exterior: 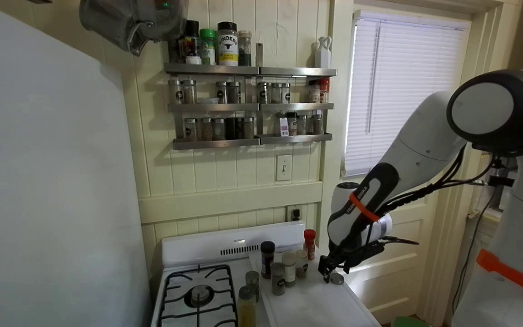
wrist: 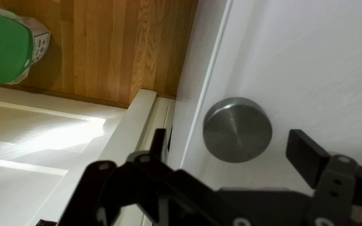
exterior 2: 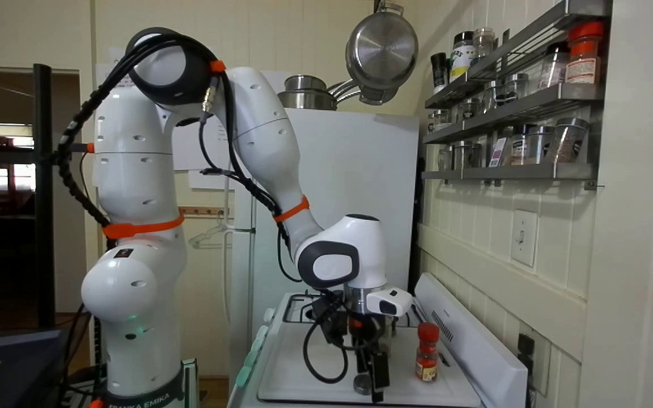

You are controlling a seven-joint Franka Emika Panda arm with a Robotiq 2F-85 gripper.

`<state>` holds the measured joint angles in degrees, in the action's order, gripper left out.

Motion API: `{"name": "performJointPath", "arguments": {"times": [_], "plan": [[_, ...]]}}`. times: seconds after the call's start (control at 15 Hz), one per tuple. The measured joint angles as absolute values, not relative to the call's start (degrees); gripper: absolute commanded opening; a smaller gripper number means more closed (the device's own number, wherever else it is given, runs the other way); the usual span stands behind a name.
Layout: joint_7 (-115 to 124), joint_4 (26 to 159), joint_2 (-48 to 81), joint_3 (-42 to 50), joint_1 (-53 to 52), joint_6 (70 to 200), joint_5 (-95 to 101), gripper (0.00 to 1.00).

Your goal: Cover the salt cellar

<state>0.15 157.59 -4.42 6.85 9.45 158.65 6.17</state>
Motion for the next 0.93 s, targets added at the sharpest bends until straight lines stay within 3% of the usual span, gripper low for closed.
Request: {"name": "performJointPath", "arguments": {"times": [0.4, 0.93], "plan": [[0.1, 157.2, -4.2, 6.8, 9.3, 159.6, 6.1, 0.27], [0.1, 157.0, -4.5, 6.9, 9.3, 159.7, 6.1, 0.21]]}}
